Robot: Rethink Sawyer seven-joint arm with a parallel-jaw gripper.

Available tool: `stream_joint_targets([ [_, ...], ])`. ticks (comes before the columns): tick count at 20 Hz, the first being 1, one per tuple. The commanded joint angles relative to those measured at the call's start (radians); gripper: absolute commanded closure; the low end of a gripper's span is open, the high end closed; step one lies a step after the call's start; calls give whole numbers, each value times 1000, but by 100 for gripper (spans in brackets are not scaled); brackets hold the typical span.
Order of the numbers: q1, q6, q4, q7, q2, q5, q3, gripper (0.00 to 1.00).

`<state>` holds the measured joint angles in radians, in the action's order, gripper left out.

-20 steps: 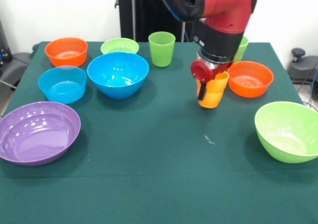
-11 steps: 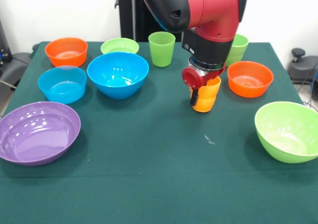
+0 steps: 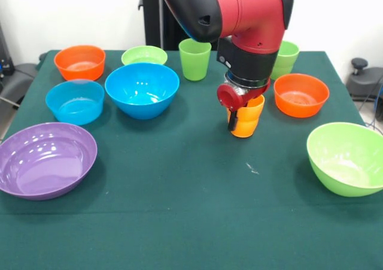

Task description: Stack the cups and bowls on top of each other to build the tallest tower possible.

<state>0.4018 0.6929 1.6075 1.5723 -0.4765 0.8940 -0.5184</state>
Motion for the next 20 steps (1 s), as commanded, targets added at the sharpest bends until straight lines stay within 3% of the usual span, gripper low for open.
stream_joint_targets([
  [1,25,72,-100,-306,44,63,-27,100],
  [20,45,185,-78,-354,-49,22,-75,100],
])
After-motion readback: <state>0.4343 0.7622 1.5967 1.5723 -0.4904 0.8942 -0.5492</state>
